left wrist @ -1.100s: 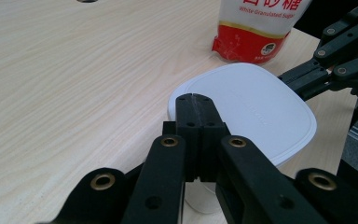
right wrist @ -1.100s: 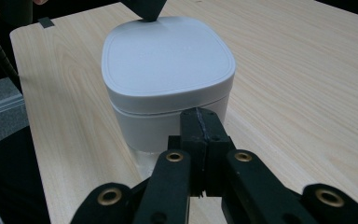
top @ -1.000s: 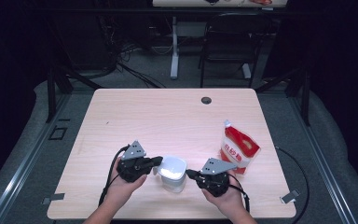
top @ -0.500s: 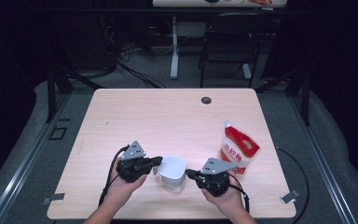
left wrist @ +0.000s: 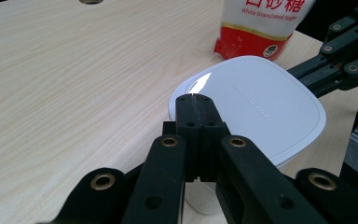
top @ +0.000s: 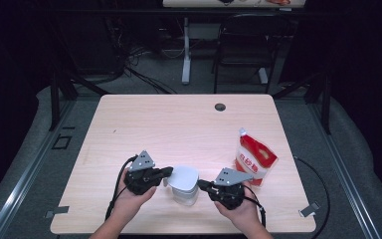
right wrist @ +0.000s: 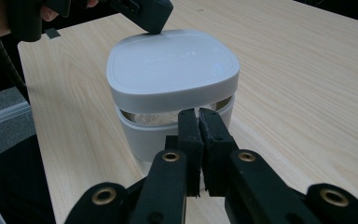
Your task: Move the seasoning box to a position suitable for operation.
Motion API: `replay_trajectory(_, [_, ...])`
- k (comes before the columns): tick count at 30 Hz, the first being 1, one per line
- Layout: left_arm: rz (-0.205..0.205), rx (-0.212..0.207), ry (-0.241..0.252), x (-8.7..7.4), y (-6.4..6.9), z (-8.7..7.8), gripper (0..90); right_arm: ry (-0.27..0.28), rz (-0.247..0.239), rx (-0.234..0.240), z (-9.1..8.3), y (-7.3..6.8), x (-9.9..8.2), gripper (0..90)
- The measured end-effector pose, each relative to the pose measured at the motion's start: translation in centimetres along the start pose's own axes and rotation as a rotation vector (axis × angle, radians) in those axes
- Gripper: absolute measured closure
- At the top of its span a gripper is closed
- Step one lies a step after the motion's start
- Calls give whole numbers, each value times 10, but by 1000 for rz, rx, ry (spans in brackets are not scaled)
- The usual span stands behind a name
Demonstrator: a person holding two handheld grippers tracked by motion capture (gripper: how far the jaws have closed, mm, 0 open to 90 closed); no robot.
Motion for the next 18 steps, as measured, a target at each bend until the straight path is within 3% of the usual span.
replay_trajectory(10, [-10,-3,-5,0,-2,-2,888,3,0,1,0,0,3,879])
replay_trajectory(18, [-32,40,18,2,-19,-15,860,6,-9,2,-1,-1,5,871])
Point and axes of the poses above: each handheld gripper's, and its own axes: z roughly forward along the jaws, x roughly out of its top, y roughly to its right, the point moved 5 cm from there along z, roughly forward along the jaws, and after that the axes turned 11 degrees about -z, right-handed, at the moved point
